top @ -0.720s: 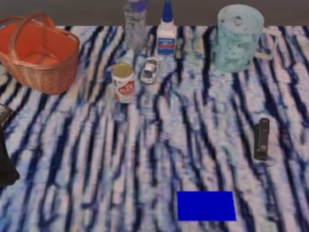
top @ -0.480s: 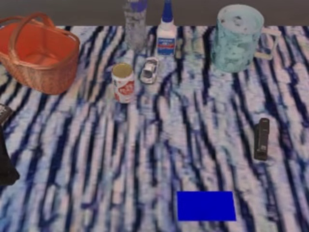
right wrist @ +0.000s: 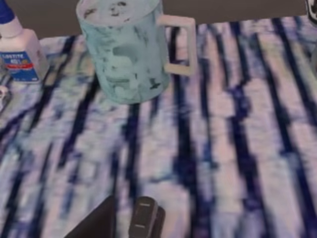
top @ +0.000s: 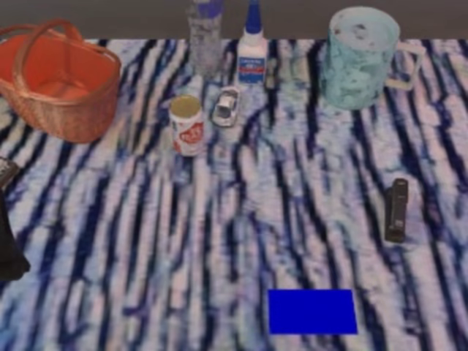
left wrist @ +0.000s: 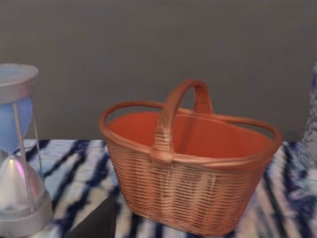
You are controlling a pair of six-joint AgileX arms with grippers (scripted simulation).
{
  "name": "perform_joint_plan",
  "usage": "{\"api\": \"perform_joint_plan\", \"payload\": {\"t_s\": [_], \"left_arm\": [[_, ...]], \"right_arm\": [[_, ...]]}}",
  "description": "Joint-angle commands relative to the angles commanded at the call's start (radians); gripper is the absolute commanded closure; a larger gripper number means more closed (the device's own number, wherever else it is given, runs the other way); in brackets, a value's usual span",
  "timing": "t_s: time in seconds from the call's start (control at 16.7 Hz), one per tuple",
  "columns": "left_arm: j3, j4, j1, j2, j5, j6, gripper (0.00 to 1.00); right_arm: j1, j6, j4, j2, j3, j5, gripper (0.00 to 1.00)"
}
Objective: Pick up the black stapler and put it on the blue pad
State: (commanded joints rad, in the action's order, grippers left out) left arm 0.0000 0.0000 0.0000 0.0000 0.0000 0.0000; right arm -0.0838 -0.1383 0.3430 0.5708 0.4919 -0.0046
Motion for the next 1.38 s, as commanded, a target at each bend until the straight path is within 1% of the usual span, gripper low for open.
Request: {"api": "perform_joint_plan", "payload": {"t_s": [0.42, 0.6, 0.78, 0.96, 1.08, 1.38], "left_arm": [[0.0, 0.0, 0.0, 0.0, 0.0, 0.0, 0.0], [0.0, 0.0, 0.0, 0.0, 0.0, 0.0, 0.0], [0.0, 0.0, 0.0, 0.0, 0.0, 0.0, 0.0], [0.0, 0.0, 0.0, 0.0, 0.0, 0.0, 0.0], [0.0, 0.0, 0.0, 0.0, 0.0, 0.0, 0.0], [0.0, 0.0, 0.0, 0.0, 0.0, 0.0, 0.0]], "right_arm": [[-0.091, -0.146, 0.412, 0.775, 0.539, 0.008, 0.0], [-0.127, -0.204, 0.566, 1.041, 0.745, 0.009, 0.0], [-0.155, -0.253, 0.685, 1.252, 0.923, 0.008, 0.0], [-0.174, -0.288, 0.763, 1.4, 1.051, 0.006, 0.0], [-0.18, -0.301, 0.79, 1.45, 1.099, 0.004, 0.0], [-0.182, -0.305, 0.797, 1.462, 1.11, 0.004, 0.0]]}}
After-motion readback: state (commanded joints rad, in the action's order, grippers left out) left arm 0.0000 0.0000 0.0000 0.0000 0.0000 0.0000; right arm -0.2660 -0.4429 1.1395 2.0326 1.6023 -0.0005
